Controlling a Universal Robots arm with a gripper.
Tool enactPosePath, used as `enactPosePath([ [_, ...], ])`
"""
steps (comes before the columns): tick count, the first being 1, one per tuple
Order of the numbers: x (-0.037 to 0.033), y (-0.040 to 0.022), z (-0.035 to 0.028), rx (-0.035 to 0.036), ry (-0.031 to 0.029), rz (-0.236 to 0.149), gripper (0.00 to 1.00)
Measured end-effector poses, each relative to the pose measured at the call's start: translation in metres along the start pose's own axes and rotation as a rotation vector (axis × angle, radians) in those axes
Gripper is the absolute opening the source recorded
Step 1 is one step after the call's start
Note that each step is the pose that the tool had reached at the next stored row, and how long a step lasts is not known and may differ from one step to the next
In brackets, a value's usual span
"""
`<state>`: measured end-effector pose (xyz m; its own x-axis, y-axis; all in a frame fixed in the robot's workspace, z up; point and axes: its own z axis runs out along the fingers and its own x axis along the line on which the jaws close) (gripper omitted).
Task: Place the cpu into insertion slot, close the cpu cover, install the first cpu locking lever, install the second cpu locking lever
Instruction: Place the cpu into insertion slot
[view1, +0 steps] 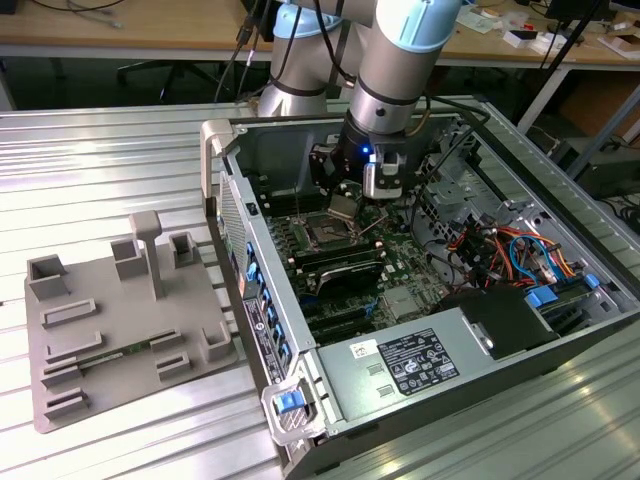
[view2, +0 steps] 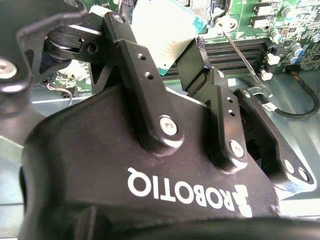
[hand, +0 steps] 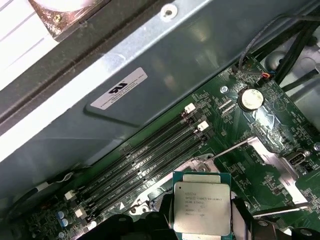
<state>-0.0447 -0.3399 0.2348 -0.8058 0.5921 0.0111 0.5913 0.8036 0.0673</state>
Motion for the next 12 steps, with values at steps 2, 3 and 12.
enactPosePath([
  [2,0.0000,0.0000,0.0001,0.0010,-0.0013,0.009,0.55],
  [3,0.0000,0.0000,0.0004,0.0025,-0.0034,0.020,0.55],
  [12,0.0000,-0.0001,0.0018,0.0076,-0.0117,0.082,0.55],
])
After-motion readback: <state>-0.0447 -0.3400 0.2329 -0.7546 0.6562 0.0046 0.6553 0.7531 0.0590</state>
